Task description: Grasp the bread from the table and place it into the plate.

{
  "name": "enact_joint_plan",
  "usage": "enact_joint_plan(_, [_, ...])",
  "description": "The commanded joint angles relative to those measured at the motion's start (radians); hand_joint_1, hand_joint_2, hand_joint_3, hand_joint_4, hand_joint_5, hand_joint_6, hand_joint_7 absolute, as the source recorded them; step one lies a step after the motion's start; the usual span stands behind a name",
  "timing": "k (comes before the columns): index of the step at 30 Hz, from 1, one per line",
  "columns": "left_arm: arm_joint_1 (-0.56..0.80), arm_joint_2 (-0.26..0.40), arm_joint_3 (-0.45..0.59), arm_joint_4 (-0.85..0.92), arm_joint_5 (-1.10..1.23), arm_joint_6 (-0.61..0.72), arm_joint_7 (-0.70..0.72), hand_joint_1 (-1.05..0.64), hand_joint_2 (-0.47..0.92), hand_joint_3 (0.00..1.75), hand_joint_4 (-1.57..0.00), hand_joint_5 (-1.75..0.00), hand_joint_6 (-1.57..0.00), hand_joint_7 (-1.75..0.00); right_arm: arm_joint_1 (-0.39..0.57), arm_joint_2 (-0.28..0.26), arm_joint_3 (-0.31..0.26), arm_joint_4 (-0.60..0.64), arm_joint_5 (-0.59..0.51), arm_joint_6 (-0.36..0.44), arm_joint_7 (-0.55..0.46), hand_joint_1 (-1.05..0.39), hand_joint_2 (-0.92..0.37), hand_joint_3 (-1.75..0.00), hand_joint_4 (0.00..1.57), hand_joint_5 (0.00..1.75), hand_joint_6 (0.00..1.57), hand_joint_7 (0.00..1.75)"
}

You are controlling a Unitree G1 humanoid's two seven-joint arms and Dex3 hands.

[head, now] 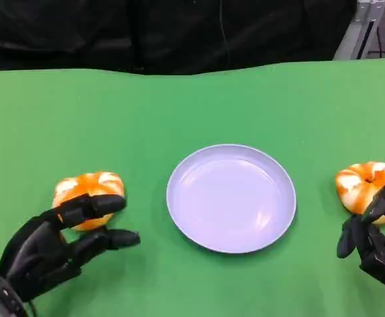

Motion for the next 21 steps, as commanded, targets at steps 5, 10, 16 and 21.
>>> enact_joint_plan(5, [0.085,0.101,-0.095,-0.229,0.744,-0.459,0.654,-0.91,0.92,0.31,-0.12,-0.14,-0.30,-0.01,-0.003,-0.016,-0.008,0.007,0.003,-0.006,0.002,-0.09,-0.62,-1.08,0.81,1.75,0.72,1.57])
enact_joint_plan(10, [0.050,0.178,-0.179,-0.245,1.107,-0.404,0.985,-0.95,0.92,0.19,-0.20,-0.12,-0.35,-0.02,-0.004,-0.018,-0.008,0.004,0.002,0.004,-0.004,-0.10,-0.62,-1.08,0.81,1.75,0.72,1.58])
enact_joint_plan(16, [-0.021,0.240,-0.307,-0.208,1.292,-0.212,1.032,-0.94,0.92,0.06,-0.18,-0.06,-0.34,-0.01,-0.004,-0.015,-0.008,0.007,0.005,-0.001,0.000,-0.09,-0.62,-1.08,0.81,1.75,0.72,1.58])
enact_joint_plan(21, [-0.105,0.249,-0.405,-0.090,1.314,-0.130,1.039,-0.94,0.92,0.06,-0.19,-0.05,-0.35,-0.01,-0.003,-0.014,-0.008,0.004,0.009,0.000,0.005,-0.09,-0.62,-1.09,0.80,1.75,0.71,1.59])
